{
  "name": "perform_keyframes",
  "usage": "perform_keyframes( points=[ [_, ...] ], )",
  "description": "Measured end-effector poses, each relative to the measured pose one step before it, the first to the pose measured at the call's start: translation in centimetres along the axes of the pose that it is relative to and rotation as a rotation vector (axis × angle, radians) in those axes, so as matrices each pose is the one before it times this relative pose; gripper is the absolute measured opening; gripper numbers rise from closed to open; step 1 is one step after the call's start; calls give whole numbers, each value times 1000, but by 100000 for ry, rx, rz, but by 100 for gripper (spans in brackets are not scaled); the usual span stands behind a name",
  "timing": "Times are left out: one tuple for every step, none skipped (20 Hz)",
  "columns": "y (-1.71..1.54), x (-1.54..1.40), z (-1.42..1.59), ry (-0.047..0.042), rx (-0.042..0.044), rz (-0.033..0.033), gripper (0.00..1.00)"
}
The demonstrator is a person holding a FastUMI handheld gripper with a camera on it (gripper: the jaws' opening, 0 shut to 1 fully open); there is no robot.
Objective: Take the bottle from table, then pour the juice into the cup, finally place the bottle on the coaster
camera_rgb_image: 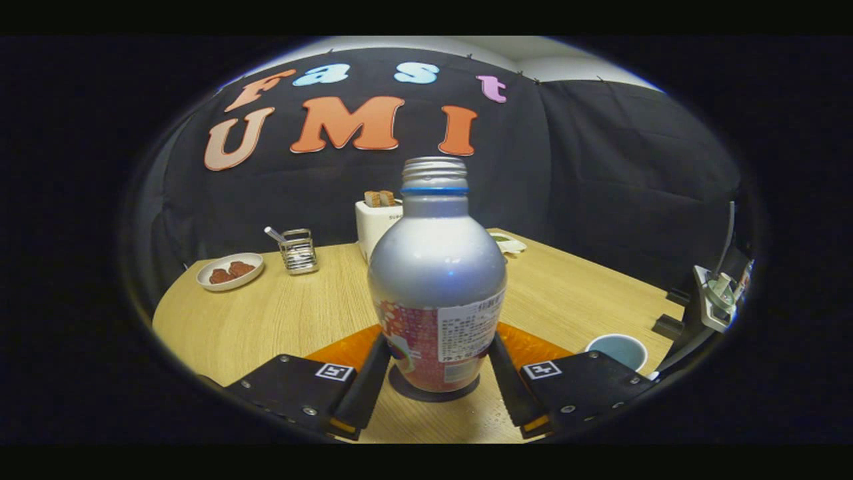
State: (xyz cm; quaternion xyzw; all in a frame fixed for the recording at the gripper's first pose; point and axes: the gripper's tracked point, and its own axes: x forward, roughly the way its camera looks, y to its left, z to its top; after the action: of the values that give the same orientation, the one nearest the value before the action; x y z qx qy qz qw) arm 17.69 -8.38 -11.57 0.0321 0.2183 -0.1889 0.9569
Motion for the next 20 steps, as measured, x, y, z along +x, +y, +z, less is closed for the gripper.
perform_keyframes(
  points=[
    [108,387,-362,364,-871,83,77],
    [248,220,-330,520,-569,143,77],
    [276,142,-314,-76,-117,412,77],
    [242,157,-186,-106,-273,80,77],
    [133,265,-348,298,-430,76,77],
    [50,254,-375,617,-200,-238,77],
    [81,191,-256,215,264,187,77],
    [272,133,-462,219,524,153,77],
    [2,119,-196,212,334,-67,77],
    [-71,156,-179,341,-64,-179,77],
    [-153,102,-211,331,-168,-500,77],
    [-8,-66,58,-298,65,100,77],
    [-97,-42,67,-210,201,-439,78],
    [-65,52,-112,154,38,-87,78],
    [-31,-34,5,-2,211,-26,78],
    [-6,-114,7,-97,180,36,79],
    [-66,25,-34,342,179,-264,79],
    [21,-110,-4,67,242,-120,80],
    [-35,-97,-11,112,73,-255,80],
    [-90,-133,164,-339,-297,-429,80]
  ],
)
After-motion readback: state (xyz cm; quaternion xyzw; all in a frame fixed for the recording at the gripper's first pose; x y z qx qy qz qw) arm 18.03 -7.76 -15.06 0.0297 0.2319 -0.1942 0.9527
